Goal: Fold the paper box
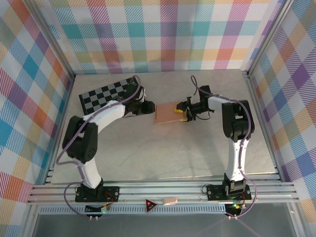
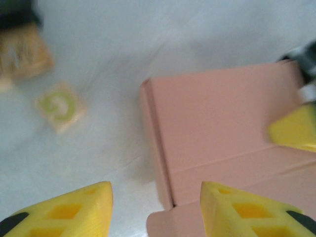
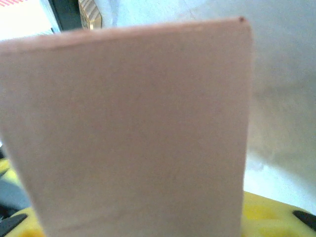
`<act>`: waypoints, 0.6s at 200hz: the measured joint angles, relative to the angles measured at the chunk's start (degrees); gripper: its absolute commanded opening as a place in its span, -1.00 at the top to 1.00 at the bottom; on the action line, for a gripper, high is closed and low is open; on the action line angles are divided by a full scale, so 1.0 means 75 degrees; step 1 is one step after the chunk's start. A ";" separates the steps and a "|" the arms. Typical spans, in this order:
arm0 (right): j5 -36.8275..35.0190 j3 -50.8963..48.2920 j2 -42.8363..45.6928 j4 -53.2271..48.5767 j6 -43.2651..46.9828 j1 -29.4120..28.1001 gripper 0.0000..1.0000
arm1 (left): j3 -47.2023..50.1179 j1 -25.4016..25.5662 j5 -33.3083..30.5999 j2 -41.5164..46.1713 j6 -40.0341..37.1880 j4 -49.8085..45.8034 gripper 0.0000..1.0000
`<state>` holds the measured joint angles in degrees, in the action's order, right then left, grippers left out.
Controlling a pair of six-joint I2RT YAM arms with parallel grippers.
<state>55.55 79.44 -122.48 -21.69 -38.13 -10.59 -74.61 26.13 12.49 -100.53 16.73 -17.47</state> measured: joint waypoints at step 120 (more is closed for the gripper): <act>0.0536 -0.0930 0.1591 -0.3698 -0.1314 0.0388 0.05 | 0.2314 0.2748 -0.0554 0.2060 -0.7638 0.1419 -0.45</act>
<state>59.57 72.47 -110.54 -49.43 -47.99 -7.68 -57.25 46.74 8.34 -85.08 -40.56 -6.83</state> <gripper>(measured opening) 0.479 0.720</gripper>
